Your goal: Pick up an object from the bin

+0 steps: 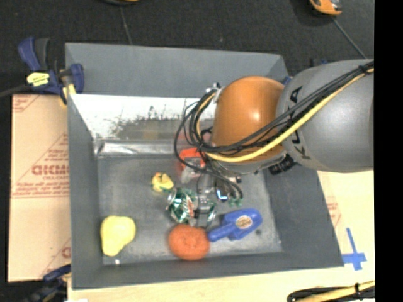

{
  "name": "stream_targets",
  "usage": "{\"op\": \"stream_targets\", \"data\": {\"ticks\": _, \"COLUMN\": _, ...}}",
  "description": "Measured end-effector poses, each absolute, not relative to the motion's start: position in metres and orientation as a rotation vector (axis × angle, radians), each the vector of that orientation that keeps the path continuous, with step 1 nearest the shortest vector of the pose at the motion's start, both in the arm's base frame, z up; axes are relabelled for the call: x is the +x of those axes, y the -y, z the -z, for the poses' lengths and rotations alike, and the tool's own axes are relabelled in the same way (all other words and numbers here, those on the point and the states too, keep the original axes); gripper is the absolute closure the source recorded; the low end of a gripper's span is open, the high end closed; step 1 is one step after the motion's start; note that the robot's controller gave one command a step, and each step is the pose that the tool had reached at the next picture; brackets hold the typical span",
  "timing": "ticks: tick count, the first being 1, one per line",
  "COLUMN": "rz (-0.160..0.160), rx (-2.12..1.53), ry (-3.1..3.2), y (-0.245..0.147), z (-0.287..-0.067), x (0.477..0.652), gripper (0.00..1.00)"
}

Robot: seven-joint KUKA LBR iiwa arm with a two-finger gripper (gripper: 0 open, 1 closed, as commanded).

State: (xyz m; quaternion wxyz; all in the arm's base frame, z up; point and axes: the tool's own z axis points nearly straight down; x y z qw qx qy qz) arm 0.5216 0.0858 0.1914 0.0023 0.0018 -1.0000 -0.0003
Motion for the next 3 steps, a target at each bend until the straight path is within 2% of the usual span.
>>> {"op": "stream_targets", "data": {"ticks": 1, "rz": 0.002, "rx": 0.001, "ry": 3.144, "y": -0.085, "z": -0.195, "x": 0.523, "gripper": 0.0}}
{"op": "stream_targets", "data": {"ticks": 2, "rz": 0.0, "rx": 0.093, "ry": 3.149, "y": -0.05, "z": -0.118, "x": 0.543, "gripper": 0.0}}
{"op": "stream_targets", "data": {"ticks": 3, "rz": 0.006, "rx": -0.193, "ry": 3.147, "y": -0.034, "z": -0.074, "x": 0.534, "gripper": 0.0}}
